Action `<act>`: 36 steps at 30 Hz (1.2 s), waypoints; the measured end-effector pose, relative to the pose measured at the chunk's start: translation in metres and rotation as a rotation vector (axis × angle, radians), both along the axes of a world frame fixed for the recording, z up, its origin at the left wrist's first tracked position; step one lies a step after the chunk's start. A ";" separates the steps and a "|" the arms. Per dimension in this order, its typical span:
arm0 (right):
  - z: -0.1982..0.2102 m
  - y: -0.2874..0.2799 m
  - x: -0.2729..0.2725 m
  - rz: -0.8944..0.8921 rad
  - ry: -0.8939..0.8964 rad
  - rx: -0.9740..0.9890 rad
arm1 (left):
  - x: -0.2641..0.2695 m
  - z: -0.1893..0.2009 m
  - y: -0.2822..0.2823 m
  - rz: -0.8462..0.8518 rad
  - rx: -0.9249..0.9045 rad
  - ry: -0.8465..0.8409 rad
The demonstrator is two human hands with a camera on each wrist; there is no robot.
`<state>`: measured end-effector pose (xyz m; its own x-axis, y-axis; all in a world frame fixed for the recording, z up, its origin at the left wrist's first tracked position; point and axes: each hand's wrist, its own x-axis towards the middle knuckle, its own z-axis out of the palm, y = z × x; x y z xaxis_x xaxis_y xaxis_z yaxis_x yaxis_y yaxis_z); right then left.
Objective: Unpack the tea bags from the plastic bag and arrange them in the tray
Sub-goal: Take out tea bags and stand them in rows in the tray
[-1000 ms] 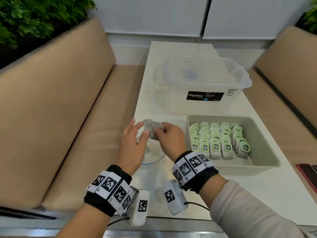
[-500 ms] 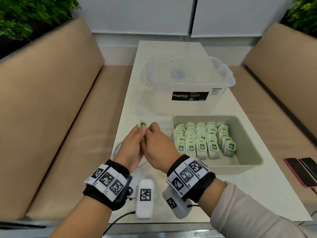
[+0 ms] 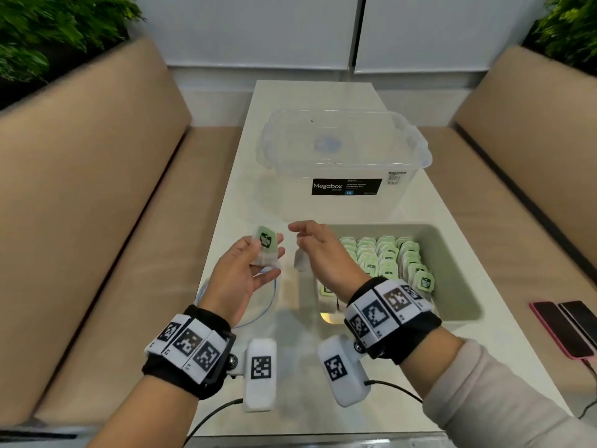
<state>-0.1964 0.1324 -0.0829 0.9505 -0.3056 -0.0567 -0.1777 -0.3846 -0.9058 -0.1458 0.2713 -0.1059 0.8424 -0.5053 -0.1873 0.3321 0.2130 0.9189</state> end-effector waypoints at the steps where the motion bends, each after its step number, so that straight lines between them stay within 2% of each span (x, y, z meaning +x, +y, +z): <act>1: 0.002 -0.004 0.002 -0.007 0.016 0.037 | -0.002 0.002 0.001 -0.055 -0.014 -0.032; 5: 0.010 -0.008 0.005 -0.043 0.044 0.185 | -0.012 0.008 -0.001 -0.284 0.062 -0.243; 9: 0.015 -0.005 0.004 -0.084 0.042 0.314 | -0.021 0.006 -0.014 -0.281 0.084 -0.344; 15: 0.025 -0.012 -0.009 -0.076 0.036 0.410 | -0.023 -0.001 -0.026 -0.223 0.053 -0.316; 20: 0.027 -0.024 -0.020 -0.030 0.057 0.403 | -0.026 0.000 -0.031 -0.224 -0.011 -0.231; 23: 0.028 -0.039 -0.029 -0.004 -0.036 0.303 | -0.031 0.003 -0.033 -0.241 -0.089 -0.123; 26: 0.030 -0.056 -0.039 0.083 -0.119 0.073 | -0.032 0.004 -0.034 -0.251 -0.110 -0.093; 29: 0.040 -0.066 -0.046 0.222 -0.110 -0.186 | -0.033 0.005 -0.037 -0.316 -0.104 -0.096; 33: 0.055 -0.081 -0.047 0.251 -0.063 -0.345 | -0.039 0.007 -0.045 -0.389 -0.053 -0.092; 36: 0.063 -0.102 -0.050 0.250 0.009 -0.396 | -0.042 0.006 -0.050 -0.355 0.027 -0.097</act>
